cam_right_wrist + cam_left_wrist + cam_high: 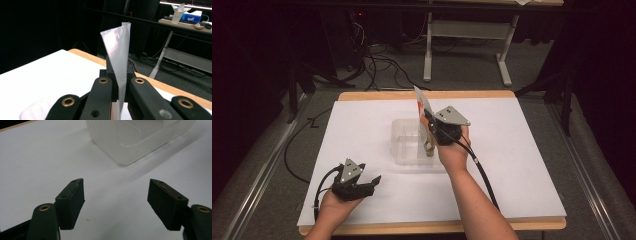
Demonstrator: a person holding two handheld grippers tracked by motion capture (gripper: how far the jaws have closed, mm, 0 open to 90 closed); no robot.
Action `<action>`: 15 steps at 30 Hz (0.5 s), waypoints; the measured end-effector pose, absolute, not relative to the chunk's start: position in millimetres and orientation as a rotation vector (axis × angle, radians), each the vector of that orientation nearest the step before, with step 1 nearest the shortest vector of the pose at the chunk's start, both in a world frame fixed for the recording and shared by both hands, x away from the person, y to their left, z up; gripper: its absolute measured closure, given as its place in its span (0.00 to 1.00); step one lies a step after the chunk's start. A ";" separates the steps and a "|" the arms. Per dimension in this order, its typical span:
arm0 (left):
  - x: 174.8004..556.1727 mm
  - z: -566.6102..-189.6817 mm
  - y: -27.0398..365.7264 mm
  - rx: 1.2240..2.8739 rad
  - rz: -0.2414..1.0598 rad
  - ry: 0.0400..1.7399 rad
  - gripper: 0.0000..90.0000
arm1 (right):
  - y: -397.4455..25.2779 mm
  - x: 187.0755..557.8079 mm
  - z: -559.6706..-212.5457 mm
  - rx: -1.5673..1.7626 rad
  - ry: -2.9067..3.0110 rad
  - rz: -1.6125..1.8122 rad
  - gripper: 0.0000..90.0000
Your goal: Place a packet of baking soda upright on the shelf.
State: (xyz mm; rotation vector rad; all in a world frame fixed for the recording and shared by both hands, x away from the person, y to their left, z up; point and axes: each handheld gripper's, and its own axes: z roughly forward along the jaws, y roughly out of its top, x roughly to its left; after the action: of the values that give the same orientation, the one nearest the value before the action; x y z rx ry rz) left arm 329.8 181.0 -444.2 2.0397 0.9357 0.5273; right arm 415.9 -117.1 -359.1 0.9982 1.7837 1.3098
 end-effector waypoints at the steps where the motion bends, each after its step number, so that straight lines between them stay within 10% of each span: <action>1: 329.8 -444.1 181.1 2.042 0.527 0.936 0.34 | -116.6 416.1 -360.5 0.997 1.782 1.316 1.00; 15: 330.1 -444.5 180.3 2.051 0.530 0.932 0.34 | -118.1 414.6 -369.3 1.010 1.789 1.327 1.00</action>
State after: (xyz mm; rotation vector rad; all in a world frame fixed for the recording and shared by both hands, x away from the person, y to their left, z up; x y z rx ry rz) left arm 330.1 180.3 -444.5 2.0506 0.9318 0.5301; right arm 414.6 -118.1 -369.3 1.0101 1.7886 1.3272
